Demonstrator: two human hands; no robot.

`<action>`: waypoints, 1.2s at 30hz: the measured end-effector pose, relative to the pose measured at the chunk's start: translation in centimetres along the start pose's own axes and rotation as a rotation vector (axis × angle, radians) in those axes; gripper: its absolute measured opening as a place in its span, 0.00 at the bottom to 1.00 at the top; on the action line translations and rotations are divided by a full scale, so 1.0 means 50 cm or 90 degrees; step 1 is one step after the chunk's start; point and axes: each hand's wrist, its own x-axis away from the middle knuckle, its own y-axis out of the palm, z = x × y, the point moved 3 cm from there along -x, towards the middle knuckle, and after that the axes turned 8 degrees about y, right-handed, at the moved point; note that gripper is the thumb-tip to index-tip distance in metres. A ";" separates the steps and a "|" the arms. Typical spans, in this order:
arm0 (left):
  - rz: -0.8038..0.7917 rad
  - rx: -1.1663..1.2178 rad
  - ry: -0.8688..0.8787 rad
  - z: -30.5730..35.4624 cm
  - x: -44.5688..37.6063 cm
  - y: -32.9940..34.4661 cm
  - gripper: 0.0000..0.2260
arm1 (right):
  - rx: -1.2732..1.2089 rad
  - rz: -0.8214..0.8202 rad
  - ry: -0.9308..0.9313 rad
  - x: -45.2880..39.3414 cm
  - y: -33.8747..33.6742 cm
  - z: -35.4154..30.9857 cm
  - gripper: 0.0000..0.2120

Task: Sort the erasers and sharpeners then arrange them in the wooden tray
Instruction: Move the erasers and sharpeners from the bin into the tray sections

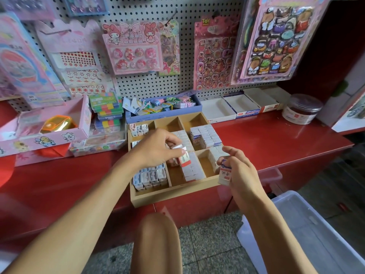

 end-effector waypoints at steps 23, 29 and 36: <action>-0.008 -0.310 0.045 -0.081 0.003 0.093 0.20 | -0.153 0.032 0.022 -0.007 -0.035 0.038 0.05; 0.000 -0.360 0.068 -0.075 -0.001 0.097 0.17 | -0.191 0.035 0.036 -0.013 -0.037 0.037 0.07; 0.047 -0.396 0.083 -0.070 0.006 0.099 0.10 | -0.083 0.035 0.030 -0.001 -0.034 0.039 0.04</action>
